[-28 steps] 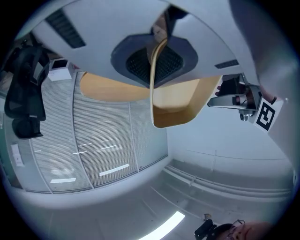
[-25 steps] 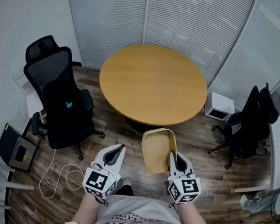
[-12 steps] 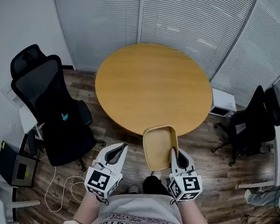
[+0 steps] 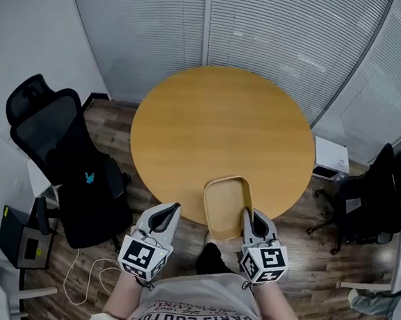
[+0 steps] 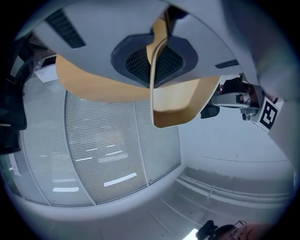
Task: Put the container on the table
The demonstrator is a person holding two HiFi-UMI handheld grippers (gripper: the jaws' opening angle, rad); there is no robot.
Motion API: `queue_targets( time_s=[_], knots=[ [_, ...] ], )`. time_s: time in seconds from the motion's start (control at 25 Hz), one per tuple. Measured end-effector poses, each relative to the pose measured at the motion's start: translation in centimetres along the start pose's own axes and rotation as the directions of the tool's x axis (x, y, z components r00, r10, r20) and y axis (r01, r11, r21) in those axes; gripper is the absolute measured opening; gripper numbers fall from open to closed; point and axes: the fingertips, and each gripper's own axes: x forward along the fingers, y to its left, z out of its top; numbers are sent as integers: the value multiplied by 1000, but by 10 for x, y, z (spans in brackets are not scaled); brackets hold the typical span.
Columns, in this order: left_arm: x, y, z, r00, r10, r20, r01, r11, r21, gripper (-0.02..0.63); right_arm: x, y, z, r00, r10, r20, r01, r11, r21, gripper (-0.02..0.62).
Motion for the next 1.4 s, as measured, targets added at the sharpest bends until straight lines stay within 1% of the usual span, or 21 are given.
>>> queue_targets(
  time_s=[0.16, 0.28, 0.44, 0.56, 0.76, 1.0, 1.08, 1.24, 1.4],
  knots=[
    [61, 19, 13, 1000, 14, -15, -14, 1000, 5, 6, 48, -42, 10, 999, 10, -45, -10, 1000, 0, 12],
    [104, 32, 19, 1000, 28, -15, -28, 1000, 2, 6, 84, -72, 9, 996, 25, -85, -25, 1000, 5, 12],
    [152, 50, 16, 999, 48, -25, -48, 999, -19, 6, 129, -103, -2, 988, 53, -144, -51, 999, 13, 12],
    [178, 60, 10, 998, 57, -35, -58, 998, -28, 6, 158, -124, -17, 981, 54, -187, -53, 999, 6, 12],
    [205, 69, -8, 995, 59, -81, -65, 996, -66, 6, 198, -145, -56, 957, 52, -286, -58, 998, -12, 12],
    [229, 80, -32, 990, 46, -133, -60, 993, -99, 6, 233, -168, -107, 916, 20, -400, -38, 999, -38, 12],
    [237, 82, -40, 988, 43, -151, -59, 993, -107, 6, 242, -177, -124, 901, 16, -434, -29, 999, -24, 12],
    [248, 84, -48, 984, 35, -174, -57, 991, -120, 6, 265, -192, -150, 871, 14, -491, 14, 998, 54, 12],
    [255, 86, -52, 982, 27, -185, -50, 991, -122, 6, 286, -204, -162, 858, -13, -514, 46, 998, 53, 12]
  ],
)
